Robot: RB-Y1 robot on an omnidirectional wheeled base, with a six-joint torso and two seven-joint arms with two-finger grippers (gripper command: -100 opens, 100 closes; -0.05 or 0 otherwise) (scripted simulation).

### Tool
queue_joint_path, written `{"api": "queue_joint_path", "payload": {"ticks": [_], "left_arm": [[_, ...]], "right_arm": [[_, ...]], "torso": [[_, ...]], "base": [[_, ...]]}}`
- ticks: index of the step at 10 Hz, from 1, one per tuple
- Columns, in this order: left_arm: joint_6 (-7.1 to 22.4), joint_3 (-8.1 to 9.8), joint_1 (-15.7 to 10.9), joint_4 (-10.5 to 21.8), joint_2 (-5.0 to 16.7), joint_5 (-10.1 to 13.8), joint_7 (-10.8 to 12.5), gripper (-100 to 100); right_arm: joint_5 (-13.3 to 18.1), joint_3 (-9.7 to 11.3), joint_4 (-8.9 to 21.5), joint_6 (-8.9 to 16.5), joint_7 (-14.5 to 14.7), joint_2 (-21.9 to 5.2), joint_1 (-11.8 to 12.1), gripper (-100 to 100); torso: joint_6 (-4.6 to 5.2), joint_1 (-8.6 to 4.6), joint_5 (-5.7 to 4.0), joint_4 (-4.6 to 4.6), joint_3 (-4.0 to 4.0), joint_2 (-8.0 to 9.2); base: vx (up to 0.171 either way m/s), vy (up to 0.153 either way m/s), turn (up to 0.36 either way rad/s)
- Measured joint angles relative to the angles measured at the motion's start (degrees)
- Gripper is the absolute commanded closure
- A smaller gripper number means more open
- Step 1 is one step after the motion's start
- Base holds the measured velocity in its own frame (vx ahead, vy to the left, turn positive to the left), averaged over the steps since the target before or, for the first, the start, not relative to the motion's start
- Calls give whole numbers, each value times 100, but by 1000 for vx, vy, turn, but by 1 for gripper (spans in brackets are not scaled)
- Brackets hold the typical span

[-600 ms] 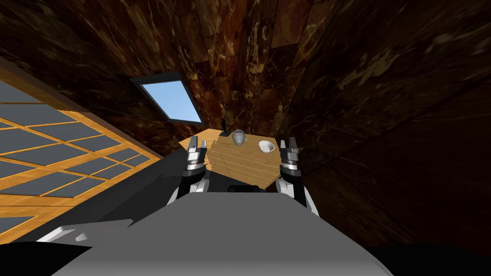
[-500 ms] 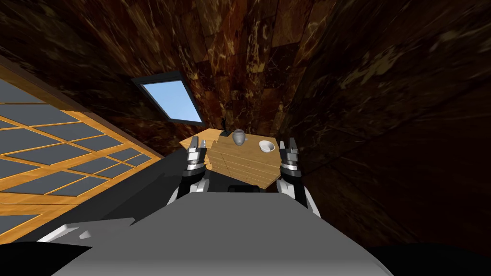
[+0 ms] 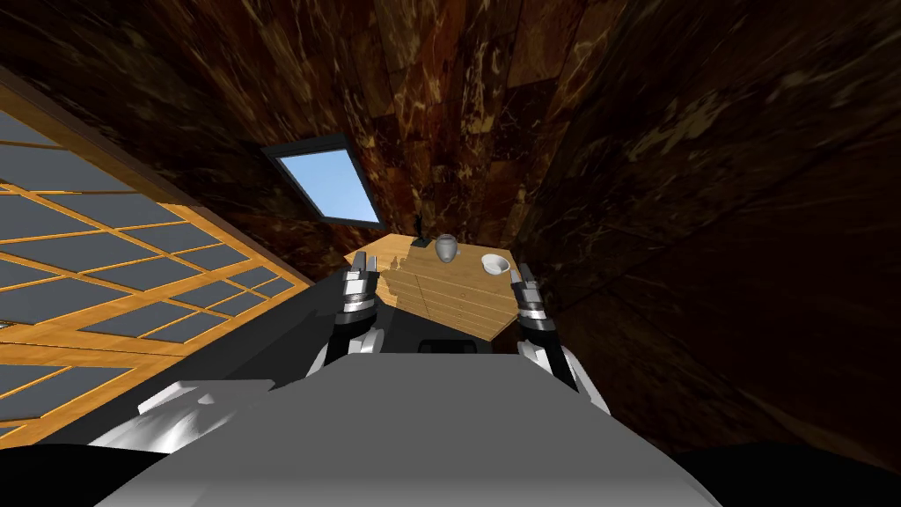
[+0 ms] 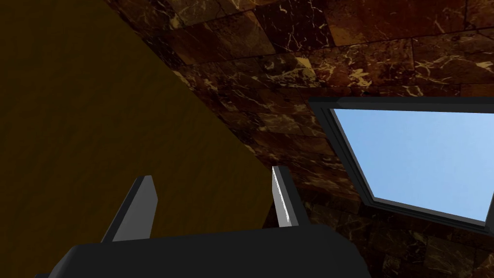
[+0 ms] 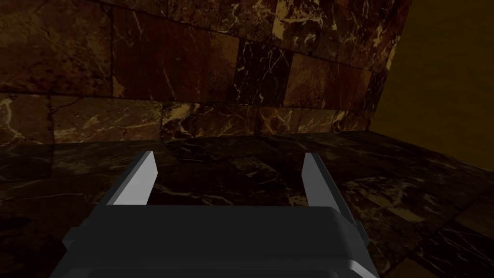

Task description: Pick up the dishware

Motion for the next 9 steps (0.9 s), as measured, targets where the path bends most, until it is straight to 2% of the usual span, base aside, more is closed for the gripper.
{"api": "queue_joint_path", "payload": {"ticks": [3,5,6,9], "left_arm": [[0,0,0,0,0,0,0,0],[0,1,1,0,1,0,0,0],[0,0,0,0,0,0,0,0],[0,2,2,0,1,0,0,0]], "right_arm": [[94,-187,310,77,-120,-662,414,-100],[206,-166,633,104,-70,-943,440,-100],[265,-208,853,77,-61,-1123,563,-100],[358,-284,1063,138,-74,-1559,782,-100]], "torso": [[-1,-7,-1,1,2,2],[-1,-19,-3,-3,-9,-17],[-1,-10,-2,-3,-9,-17],[-1,-44,-8,-8,-23,-42]], "base": [[-107,115,59],[-68,114,80],[-50,93,27],[-7,47,97]]}}
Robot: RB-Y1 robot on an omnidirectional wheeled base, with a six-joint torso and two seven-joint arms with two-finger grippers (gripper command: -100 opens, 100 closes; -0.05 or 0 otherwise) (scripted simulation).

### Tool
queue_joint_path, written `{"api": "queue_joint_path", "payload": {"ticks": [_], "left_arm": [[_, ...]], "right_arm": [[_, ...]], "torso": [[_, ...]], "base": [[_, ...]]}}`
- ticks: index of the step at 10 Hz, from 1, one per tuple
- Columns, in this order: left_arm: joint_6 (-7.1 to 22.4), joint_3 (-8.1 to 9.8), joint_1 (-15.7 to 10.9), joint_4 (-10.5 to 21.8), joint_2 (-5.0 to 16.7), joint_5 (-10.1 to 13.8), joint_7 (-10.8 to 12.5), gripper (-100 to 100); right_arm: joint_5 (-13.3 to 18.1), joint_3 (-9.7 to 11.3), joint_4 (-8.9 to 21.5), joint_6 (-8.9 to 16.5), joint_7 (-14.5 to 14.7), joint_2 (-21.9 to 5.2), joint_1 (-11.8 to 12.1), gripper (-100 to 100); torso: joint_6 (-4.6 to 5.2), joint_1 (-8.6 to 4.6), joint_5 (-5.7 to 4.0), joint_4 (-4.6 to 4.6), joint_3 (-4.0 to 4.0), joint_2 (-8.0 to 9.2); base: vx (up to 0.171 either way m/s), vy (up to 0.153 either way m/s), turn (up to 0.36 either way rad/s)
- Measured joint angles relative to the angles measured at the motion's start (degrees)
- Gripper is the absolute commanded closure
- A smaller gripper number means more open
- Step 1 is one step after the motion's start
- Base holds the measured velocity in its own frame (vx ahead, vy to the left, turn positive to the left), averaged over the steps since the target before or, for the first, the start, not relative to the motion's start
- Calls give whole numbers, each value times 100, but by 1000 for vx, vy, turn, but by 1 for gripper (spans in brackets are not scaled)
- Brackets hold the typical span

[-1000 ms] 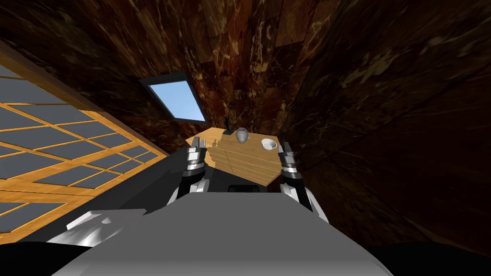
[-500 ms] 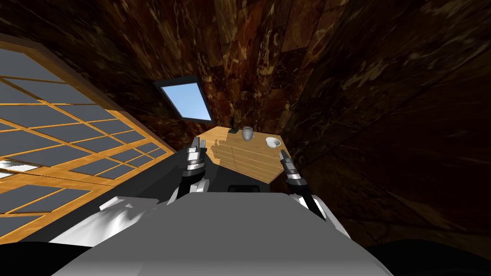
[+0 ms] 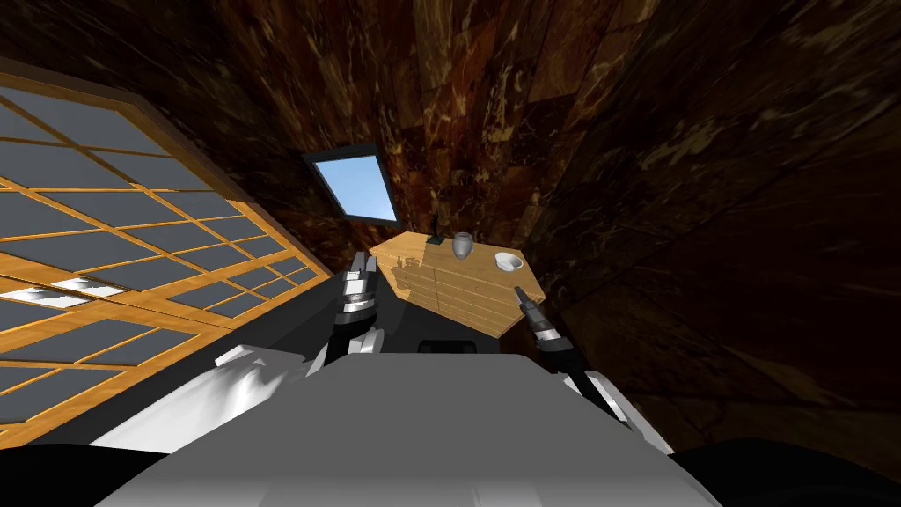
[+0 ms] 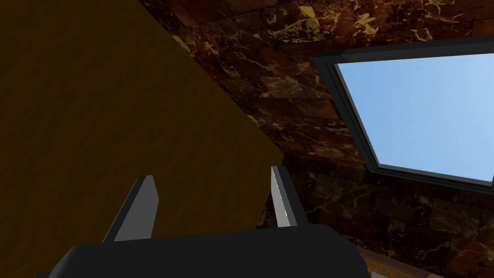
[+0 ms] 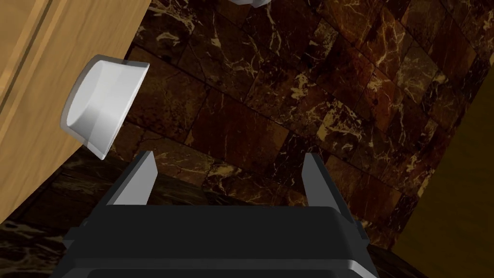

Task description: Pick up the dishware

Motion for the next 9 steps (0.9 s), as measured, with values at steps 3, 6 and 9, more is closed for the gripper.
{"api": "queue_joint_path", "payload": {"ticks": [3,6,9], "left_arm": [[0,0,0,0,0,0,0,0],[0,0,0,0,0,0,0,0],[0,1,1,0,1,0,0,0]], "right_arm": [[138,-53,407,16,38,-434,181,-100],[234,-133,608,98,45,-867,400,-100],[241,-144,674,79,41,-960,401,-100]], "torso": [[0,-3,-2,-2,-3,-5],[1,-5,-1,-1,-3,-5],[2,-16,-4,-1,-2,-2]], "base": [[4,29,89],[3,24,72],[-1,-4,-11]]}}
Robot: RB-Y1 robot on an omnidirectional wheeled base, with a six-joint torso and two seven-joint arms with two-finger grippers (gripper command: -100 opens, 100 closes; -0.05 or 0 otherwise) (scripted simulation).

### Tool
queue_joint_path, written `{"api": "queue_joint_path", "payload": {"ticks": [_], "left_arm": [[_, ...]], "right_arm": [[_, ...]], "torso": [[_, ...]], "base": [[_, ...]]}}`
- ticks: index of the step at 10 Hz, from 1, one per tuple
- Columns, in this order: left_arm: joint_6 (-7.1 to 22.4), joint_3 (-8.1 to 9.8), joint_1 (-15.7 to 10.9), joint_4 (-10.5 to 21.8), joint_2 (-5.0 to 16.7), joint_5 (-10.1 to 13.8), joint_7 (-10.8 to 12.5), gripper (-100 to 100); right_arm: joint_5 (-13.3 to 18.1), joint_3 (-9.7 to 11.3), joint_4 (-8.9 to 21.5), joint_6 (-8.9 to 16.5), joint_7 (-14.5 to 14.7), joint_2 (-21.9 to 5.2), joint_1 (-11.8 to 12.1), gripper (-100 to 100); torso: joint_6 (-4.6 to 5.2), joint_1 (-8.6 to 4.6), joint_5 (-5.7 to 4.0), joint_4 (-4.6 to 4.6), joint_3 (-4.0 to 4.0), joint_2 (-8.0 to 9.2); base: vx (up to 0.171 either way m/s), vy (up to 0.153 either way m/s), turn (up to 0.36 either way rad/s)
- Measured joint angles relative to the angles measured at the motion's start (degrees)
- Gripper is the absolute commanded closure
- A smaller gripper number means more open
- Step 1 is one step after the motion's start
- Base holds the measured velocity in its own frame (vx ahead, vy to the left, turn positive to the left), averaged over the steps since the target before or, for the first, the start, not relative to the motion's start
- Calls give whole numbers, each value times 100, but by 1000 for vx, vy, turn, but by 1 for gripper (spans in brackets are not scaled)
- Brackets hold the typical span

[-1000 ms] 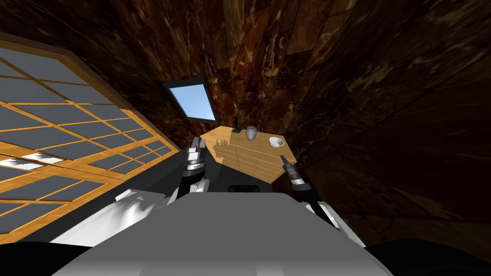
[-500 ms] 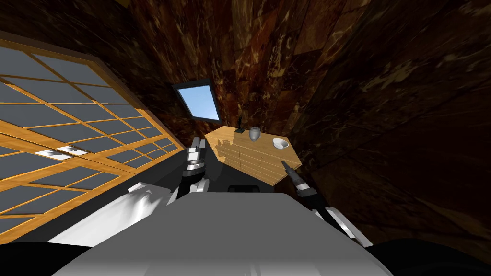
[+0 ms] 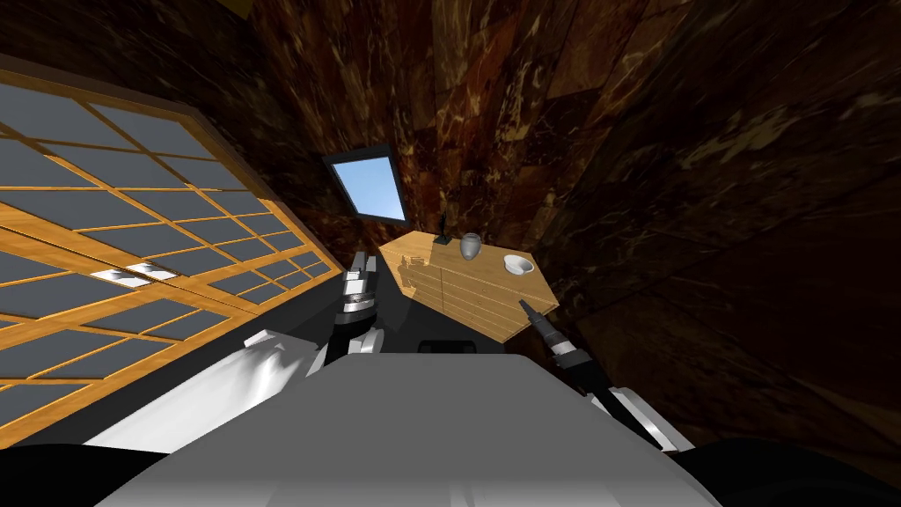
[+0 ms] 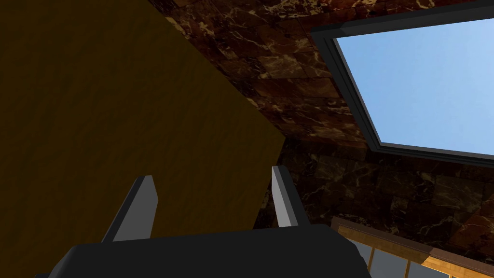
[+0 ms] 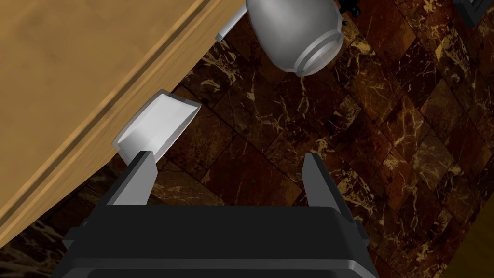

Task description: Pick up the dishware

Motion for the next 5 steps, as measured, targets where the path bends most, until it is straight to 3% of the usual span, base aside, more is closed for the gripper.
{"api": "queue_joint_path", "payload": {"ticks": [5], "left_arm": [[0,0,0,0,0,0,0,0]], "right_arm": [[0,0,-1,2,0,-2,1,-100]], "torso": [[-2,6,1,0,-1,-1]], "base": [[4,7,22]]}}
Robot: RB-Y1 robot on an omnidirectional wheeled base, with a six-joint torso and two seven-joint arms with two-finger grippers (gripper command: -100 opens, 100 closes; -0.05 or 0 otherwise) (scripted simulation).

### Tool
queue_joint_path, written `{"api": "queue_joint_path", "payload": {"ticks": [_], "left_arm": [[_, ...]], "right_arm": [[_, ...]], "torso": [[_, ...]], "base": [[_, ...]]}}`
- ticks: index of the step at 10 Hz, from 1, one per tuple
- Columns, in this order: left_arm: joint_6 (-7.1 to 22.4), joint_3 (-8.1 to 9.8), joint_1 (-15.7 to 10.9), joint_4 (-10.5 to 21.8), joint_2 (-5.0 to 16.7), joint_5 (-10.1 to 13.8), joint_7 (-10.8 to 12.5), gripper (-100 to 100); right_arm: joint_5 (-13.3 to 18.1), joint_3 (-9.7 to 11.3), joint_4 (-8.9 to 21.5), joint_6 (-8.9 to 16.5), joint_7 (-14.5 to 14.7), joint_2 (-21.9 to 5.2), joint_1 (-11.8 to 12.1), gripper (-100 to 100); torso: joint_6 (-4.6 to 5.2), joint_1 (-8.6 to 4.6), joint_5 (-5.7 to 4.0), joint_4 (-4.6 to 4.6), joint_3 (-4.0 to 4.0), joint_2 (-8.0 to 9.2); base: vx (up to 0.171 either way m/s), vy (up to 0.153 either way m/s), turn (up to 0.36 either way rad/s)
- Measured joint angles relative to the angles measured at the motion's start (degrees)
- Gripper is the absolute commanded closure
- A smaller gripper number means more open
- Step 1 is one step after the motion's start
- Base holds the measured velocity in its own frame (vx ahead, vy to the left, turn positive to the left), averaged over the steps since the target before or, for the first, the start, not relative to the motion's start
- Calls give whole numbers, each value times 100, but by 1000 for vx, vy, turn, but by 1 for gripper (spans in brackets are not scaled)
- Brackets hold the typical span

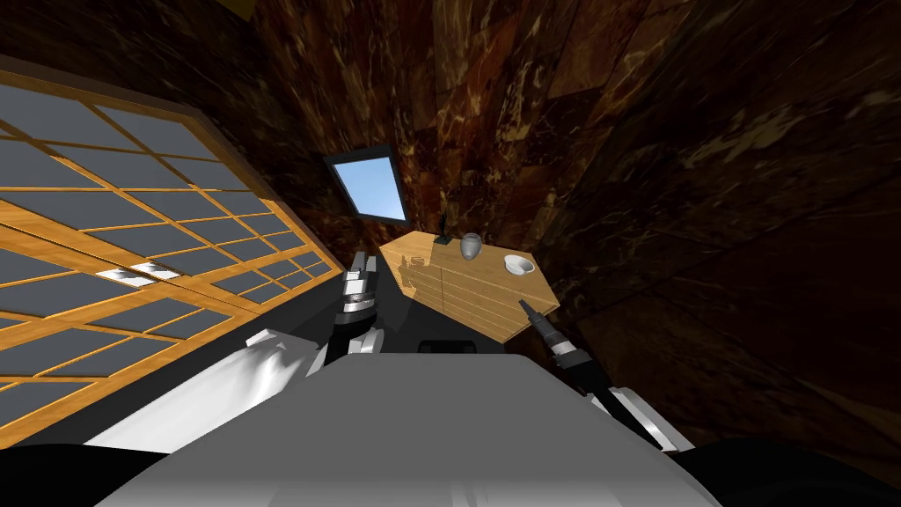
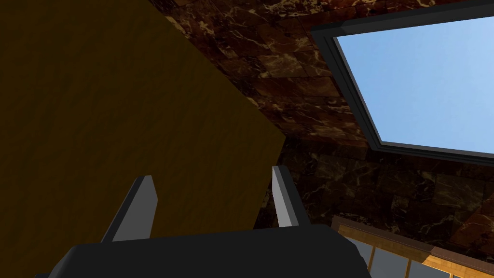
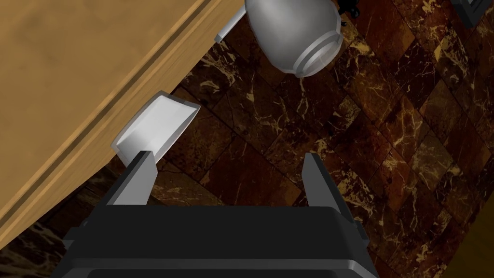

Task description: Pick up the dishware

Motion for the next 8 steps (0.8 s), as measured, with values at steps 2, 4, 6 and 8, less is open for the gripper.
{"api": "queue_joint_path", "payload": {"ticks": [2,4,6,8], "left_arm": [[0,0,0,0,0,0,0,0],[0,0,0,0,0,0,0,0],[0,0,0,0,0,0,0,0],[0,0,1,0,0,0,0,0]], "right_arm": [[83,-113,17,48,7,-184,220,-100],[144,-255,117,102,-29,-465,373,-100],[260,-392,168,125,-12,-697,642,-100],[346,-619,279,138,-59,-1056,929,-100]], "torso": [[1,2,1,-2,-5,-9],[0,2,1,-3,-7,-13],[0,3,1,-3,-8,-14],[-1,2,1,-4,-11,-18]], "base": [[36,15,47],[37,20,45],[43,19,54],[54,17,62]]}}
